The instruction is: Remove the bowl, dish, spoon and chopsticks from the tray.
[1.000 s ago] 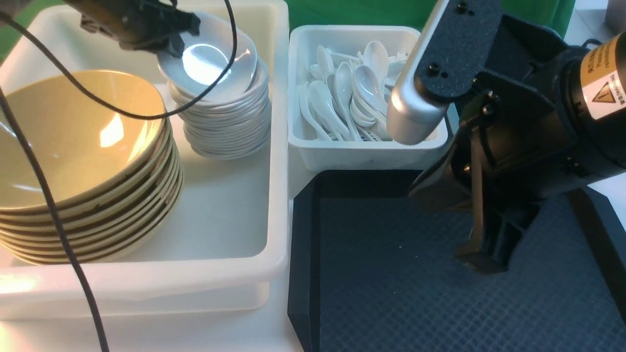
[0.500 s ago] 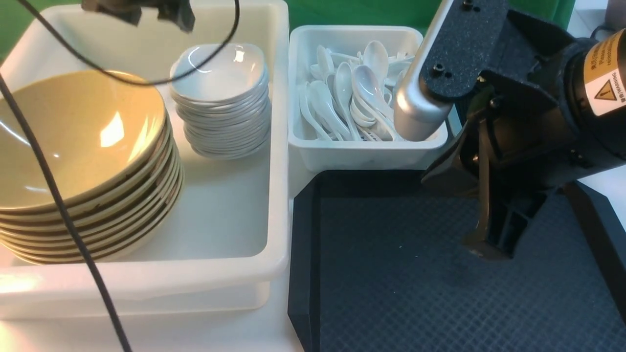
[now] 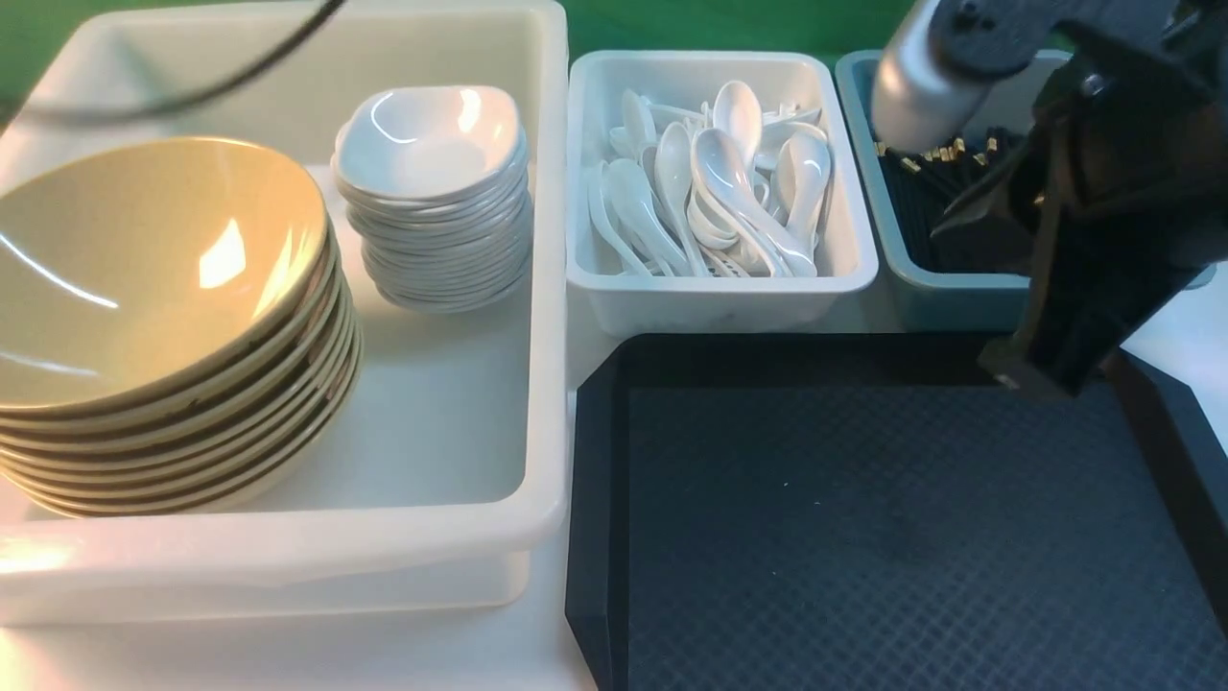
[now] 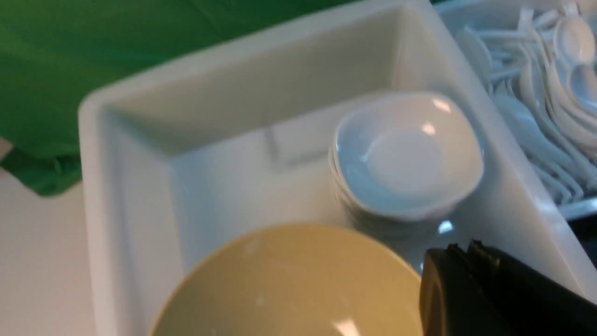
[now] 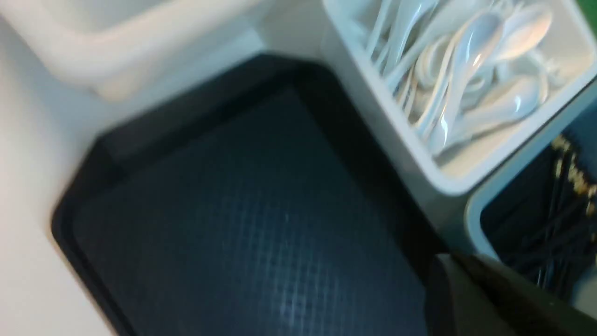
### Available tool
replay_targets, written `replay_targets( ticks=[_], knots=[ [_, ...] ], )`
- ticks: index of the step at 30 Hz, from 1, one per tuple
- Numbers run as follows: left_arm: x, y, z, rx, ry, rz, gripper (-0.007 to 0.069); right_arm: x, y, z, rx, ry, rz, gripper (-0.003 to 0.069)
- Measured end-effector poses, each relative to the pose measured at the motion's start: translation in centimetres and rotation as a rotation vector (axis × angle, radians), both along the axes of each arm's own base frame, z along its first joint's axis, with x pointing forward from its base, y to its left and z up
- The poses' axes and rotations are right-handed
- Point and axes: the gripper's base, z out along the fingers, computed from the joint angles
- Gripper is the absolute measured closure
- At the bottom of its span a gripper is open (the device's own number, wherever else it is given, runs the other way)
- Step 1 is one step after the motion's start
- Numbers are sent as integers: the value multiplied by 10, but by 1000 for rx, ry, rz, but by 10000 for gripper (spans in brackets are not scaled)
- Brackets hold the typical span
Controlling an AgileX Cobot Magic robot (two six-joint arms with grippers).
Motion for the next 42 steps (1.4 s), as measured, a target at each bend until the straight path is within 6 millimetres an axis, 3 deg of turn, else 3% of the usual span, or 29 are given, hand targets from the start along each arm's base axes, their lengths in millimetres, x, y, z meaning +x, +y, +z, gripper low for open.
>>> replay_targets(
  ticks=[3,4,6,9,11,12,19,27,42],
  knots=[
    [-45,9,-31,-23,17,22,635,-15,-9,4,98,-38,33,599],
    [-44,9,-30,-24,10,21,635,-17,-10,4,103,-40,36,598],
    [-82,16,-58,-56,-25,36,636,-32,-18,-1,164,-42,74,597],
    [-122,24,-91,-97,-99,48,636,-49,-28,-8,228,-63,127,597],
    [-138,27,-110,-113,-118,54,636,-60,-35,-11,284,-101,157,597],
    [-158,31,-124,-132,-147,61,636,-66,-39,-16,312,-120,175,597],
    [-211,43,-179,-151,-217,80,636,-95,-63,-33,486,-301,240,597],
    [-239,50,-190,-199,-339,98,636,-107,-74,-50,575,-412,261,593],
    [-242,51,-190,-201,-355,100,636,-107,-74,-50,582,-418,261,580]
  ],
)
